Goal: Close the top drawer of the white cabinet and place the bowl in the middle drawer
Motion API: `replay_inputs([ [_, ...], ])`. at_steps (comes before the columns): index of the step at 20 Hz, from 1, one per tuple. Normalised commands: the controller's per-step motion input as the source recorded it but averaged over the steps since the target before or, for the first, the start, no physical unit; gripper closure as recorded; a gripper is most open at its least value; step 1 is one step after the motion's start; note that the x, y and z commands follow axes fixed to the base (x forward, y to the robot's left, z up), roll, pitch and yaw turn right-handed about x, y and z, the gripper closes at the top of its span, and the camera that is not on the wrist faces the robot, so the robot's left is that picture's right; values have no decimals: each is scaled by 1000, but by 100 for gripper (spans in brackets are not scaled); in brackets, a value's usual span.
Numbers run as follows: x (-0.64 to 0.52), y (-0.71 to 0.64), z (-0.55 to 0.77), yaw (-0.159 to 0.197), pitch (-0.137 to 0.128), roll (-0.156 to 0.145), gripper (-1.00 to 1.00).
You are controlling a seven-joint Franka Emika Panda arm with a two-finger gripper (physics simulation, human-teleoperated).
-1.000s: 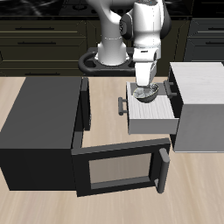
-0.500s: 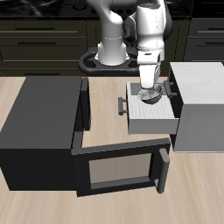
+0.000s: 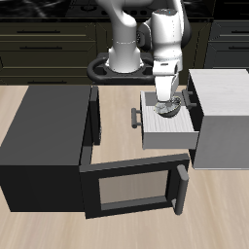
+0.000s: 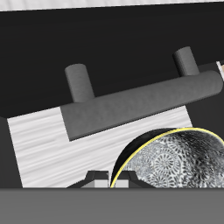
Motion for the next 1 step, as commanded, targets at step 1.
replay_inputs([
  [1, -39, -47, -66, -13, -27, -20, 100],
])
